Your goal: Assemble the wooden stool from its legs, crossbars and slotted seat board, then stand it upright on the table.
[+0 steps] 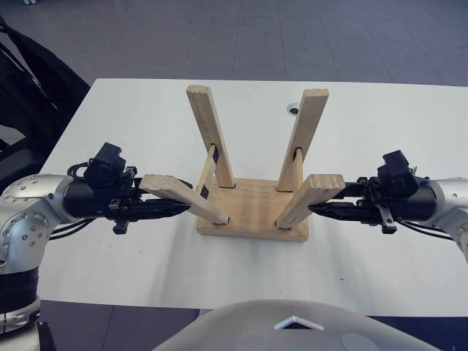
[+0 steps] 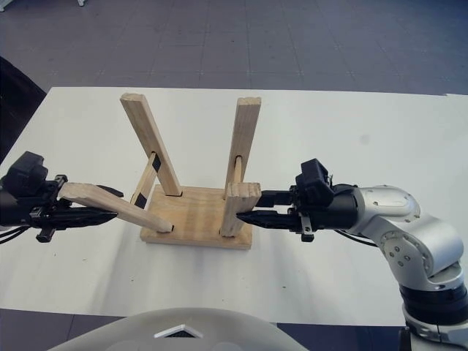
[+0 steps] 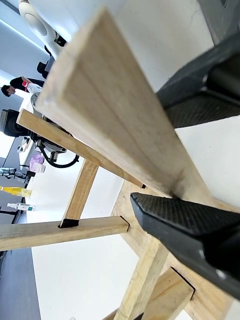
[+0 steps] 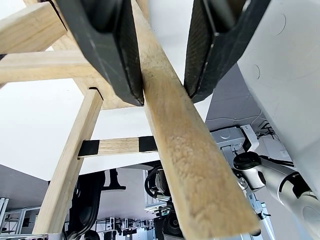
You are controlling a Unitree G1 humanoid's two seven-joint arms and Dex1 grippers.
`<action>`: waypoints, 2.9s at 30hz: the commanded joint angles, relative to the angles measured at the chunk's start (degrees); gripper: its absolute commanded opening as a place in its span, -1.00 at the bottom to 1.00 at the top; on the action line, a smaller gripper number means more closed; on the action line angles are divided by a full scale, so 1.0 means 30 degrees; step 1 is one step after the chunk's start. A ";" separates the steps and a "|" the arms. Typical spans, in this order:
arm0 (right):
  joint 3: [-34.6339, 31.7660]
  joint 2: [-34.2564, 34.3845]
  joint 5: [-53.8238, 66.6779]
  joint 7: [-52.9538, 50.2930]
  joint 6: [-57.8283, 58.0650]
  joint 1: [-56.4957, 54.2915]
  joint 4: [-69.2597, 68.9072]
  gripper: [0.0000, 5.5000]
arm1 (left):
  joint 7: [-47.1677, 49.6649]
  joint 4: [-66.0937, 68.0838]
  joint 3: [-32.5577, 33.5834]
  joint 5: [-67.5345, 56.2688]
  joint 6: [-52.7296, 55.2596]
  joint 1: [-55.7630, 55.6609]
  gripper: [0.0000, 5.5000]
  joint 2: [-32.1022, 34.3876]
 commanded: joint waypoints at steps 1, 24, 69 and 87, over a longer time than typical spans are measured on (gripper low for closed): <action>-0.0575 -0.0554 0.1574 -0.0057 0.1250 -0.0363 -0.0318 -0.57 | -0.1050 -0.1063 0.0078 -0.1467 0.1068 -0.0290 -0.29 0.0929; 0.4801 0.6243 -0.0142 -0.0135 1.3207 -1.7311 2.7645 -0.02 | 0.0634 2.7598 -0.7762 0.4983 1.1879 -1.9241 0.03 -0.6450; 0.4188 0.1366 -0.8018 0.1386 -0.2048 -0.0152 0.4169 0.01 | -0.0982 0.5346 -0.2409 0.7739 -0.8079 0.2577 0.60 -0.2763; 0.5108 0.1423 -0.8775 0.2408 -0.3584 -0.0665 0.4941 -0.48 | -0.3474 0.5987 -0.2969 0.6534 -0.6850 0.1503 -0.29 -0.1516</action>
